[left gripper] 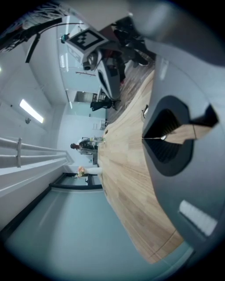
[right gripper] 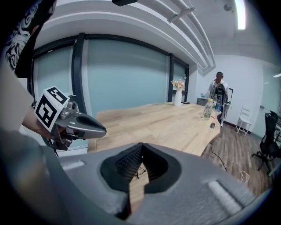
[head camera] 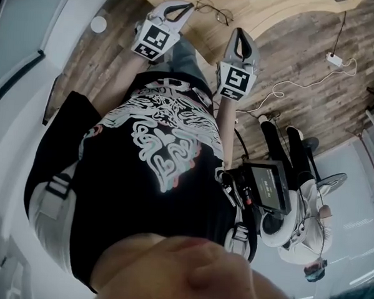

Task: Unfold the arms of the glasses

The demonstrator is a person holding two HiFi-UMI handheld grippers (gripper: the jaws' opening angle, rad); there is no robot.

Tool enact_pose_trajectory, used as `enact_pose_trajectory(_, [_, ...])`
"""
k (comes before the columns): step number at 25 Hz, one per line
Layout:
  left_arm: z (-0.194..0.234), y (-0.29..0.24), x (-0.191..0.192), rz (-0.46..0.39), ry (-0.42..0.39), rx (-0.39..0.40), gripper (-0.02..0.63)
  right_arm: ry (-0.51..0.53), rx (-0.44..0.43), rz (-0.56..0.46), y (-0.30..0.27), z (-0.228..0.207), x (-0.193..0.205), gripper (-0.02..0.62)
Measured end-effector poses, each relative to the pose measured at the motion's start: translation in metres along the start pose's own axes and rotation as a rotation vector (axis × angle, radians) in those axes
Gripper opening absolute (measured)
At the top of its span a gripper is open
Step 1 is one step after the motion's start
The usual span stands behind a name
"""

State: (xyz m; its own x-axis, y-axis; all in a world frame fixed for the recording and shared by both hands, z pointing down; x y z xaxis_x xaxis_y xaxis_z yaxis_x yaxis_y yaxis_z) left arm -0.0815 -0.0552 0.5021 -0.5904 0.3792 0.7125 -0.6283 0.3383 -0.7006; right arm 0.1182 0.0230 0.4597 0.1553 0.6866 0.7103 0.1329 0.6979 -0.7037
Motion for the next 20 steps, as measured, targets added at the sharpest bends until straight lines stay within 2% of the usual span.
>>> enact_pose_trajectory(10, [-0.015,-0.008,0.029,0.081,-0.051,0.061,0.014,0.004,-0.030,0.053,-0.014,0.024,0.025,0.000])
enact_pose_trajectory(15, [-0.011,-0.039,0.036,0.149,-0.018,0.089,0.020,-0.011,-0.057,0.092,-0.040,0.008,0.023,0.000])
enact_pose_trajectory(20, [-0.018,-0.044,0.034,0.200,-0.019,0.127,0.053,-0.016,-0.077,0.110,-0.042,0.007,0.025,0.000])
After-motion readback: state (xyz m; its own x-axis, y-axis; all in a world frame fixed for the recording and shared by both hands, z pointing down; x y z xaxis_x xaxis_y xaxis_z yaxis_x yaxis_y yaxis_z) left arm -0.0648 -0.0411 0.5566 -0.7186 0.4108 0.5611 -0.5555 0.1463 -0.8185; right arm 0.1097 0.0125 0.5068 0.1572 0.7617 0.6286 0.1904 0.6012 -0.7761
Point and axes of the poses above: the fingertips, and each gripper's own axes: y backward along the fingers, z to its left, x out of its underside, the point moved 9 cm from there along y, backward along the fingers, and after that the axes turned 12 degrees about z, right-handed, at the moved point
